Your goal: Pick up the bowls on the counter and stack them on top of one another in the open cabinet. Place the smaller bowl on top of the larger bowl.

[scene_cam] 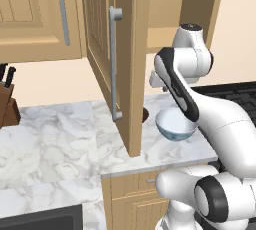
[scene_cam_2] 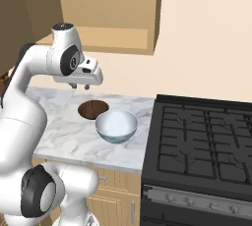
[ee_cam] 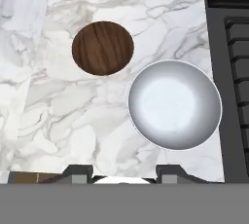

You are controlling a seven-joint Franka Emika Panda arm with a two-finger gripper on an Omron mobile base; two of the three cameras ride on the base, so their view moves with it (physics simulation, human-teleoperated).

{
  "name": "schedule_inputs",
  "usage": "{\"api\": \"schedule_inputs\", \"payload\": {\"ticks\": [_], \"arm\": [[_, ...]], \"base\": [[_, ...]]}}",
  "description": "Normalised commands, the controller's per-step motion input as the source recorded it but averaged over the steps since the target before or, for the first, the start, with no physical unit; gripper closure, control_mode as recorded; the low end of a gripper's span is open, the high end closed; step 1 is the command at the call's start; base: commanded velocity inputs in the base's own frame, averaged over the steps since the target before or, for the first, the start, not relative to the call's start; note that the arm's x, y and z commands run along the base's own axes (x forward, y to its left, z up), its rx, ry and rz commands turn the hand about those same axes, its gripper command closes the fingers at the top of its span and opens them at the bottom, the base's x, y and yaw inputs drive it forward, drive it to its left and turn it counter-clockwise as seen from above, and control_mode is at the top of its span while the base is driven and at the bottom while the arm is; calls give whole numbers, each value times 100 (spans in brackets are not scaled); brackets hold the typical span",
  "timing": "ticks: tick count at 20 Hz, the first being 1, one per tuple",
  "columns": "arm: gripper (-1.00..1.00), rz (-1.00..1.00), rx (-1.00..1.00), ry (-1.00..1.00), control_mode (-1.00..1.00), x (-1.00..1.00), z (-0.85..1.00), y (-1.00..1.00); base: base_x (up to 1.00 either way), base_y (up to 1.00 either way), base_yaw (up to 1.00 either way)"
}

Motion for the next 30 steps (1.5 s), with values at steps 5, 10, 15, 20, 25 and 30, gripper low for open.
{"api": "schedule_inputs", "payload": {"ticks": [5,10,15,20,25,30], "arm": [[-100,4,0,0,-100,-14,-9,0],[-100,6,0,0,-100,-25,-15,0],[-100,6,-2,0,-100,-22,-16,0],[-100,4,-10,0,-100,-16,-12,3],[-100,2,-11,0,-100,-10,-10,8],[-100,3,-10,0,-100,-13,-12,10]], "base": [[0,0,0],[0,0,0],[0,0,0],[0,0,0],[0,0,0],[0,0,0]]}}
